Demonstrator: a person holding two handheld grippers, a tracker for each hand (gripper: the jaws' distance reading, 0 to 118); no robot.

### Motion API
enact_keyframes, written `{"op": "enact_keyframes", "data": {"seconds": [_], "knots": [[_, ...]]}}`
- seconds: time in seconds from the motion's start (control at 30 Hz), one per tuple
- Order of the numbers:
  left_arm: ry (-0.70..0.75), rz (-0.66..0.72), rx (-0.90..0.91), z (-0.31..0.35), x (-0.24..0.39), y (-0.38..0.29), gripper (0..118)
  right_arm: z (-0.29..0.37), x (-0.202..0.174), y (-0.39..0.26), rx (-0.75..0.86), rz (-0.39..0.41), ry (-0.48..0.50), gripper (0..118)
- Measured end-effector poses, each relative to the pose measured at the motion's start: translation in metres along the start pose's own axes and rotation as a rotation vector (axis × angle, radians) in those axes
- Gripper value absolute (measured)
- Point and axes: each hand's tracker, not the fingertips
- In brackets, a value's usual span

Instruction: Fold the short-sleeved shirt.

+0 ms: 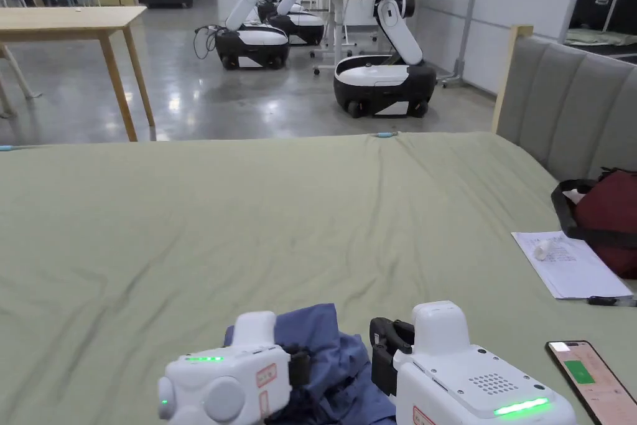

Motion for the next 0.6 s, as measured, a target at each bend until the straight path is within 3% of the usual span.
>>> {"op": "enact_keyframes", "data": {"seconds": [0.2, 0.37, 0.47, 0.5, 0.57, 0.6], "knots": [[-0.031, -0.05, -0.034, -0.03, 0.032, -0.006, 13, -0.003, 0.008, 0.002, -0.023, -0.009, -0.013, 0], [-0.034, -0.016, 0.092, 0.042, 0.007, 0.0, 13, -0.017, 0.005, 0.011, -0.095, 0.017, -0.023, 0], [-0.014, 0.025, 0.164, 0.096, -0.024, 0.003, 14, -0.045, -0.009, 0.022, -0.127, -0.009, 0.043, 0], [0.003, 0.054, 0.174, 0.107, -0.036, 0.002, 20, -0.06, -0.013, 0.023, -0.169, -0.02, 0.068, 0], [0.004, 0.141, 0.182, 0.123, -0.066, 0.001, 82, -0.095, -0.018, 0.013, -0.231, -0.048, 0.098, 0], [0.009, 0.167, 0.18, 0.128, -0.077, -0.002, 107, -0.107, -0.018, 0.006, -0.256, -0.06, 0.101, 0]]}}
